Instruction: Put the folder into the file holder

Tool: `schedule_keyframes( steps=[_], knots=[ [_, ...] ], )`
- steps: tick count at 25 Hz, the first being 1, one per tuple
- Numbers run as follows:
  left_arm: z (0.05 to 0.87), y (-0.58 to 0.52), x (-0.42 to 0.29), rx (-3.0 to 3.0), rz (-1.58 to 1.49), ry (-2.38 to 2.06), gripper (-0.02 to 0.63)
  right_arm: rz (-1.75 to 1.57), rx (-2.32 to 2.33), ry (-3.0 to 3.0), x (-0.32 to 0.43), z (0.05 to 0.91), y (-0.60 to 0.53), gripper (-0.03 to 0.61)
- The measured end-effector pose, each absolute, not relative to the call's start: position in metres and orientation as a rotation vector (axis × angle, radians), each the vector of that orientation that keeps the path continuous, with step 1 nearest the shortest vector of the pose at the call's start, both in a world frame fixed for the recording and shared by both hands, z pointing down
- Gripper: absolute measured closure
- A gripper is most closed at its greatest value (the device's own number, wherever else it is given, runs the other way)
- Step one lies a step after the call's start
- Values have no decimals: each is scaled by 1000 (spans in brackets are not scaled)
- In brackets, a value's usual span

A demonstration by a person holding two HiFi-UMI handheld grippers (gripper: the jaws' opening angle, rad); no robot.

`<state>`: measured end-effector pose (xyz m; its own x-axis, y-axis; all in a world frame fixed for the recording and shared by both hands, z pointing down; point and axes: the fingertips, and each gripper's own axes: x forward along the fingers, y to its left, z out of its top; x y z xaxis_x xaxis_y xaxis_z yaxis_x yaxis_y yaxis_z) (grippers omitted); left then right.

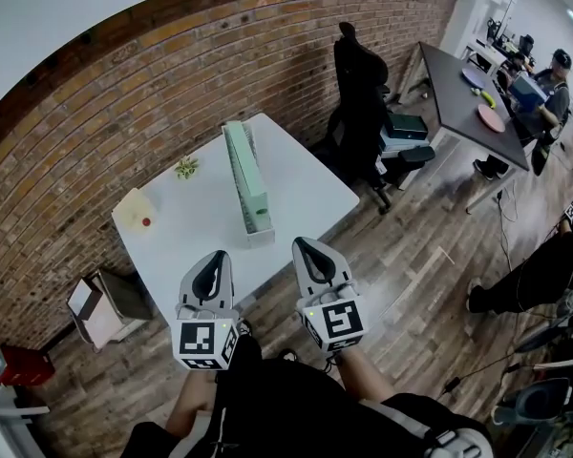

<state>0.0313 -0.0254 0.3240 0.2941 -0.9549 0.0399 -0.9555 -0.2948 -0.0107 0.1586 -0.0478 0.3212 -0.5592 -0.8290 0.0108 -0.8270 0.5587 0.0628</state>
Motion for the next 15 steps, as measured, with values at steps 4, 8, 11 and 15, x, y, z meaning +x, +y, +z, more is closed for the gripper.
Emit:
schedule_keyframes(
  steps=[4, 8, 11, 15],
  knots=[
    [333, -24, 31, 2511, 86, -1836, 586, -77, 1471, -2722, 159, 326, -44, 571],
    [334, -30, 30, 2527, 96, -1817, 586, -50, 1497, -2721, 160, 329, -45, 571],
    [334, -34, 33, 2539, 96, -1795, 586, -31, 1518, -2708, 163, 330, -47, 571],
    [335, -37, 31, 2544, 109, -1778, 586, -58, 1536, -2689, 160, 327, -48, 571]
  ],
)
